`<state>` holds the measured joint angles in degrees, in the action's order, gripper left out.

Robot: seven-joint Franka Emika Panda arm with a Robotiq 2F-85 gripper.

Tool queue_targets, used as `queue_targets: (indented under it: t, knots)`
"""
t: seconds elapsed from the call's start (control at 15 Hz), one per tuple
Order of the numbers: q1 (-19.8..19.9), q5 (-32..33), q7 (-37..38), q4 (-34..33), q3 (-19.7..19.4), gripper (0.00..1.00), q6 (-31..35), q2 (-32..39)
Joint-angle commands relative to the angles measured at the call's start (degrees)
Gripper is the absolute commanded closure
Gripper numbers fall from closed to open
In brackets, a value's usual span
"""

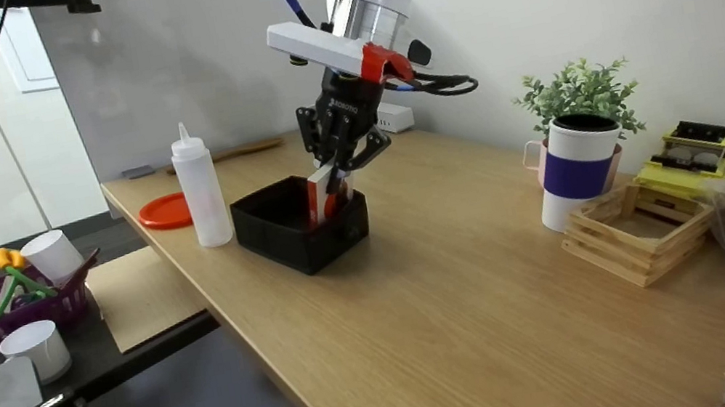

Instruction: Put the book in the box

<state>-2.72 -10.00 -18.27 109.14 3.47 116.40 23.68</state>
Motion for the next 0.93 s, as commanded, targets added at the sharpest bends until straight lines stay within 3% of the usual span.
queue_targets:
  t: [0.0, 0.27, 0.33, 0.47, 0.87]
  knots:
    - [1.4, -0.6, 0.9, -3.7, 1.2, 0.96, -3.5, 2.3]
    - [1.5, -0.5, 1.5, -5.8, 1.2, 0.96, -5.1, 3.9]
    - [1.5, -0.4, 1.7, -6.2, 1.1, 0.61, -5.2, 4.3]
    - [1.4, -0.5, 2.2, -6.4, 1.2, 0.55, -5.0, 4.3]
    - [1.3, -0.5, 3.8, -5.8, 1.1, 0.12, -4.1, 3.5]
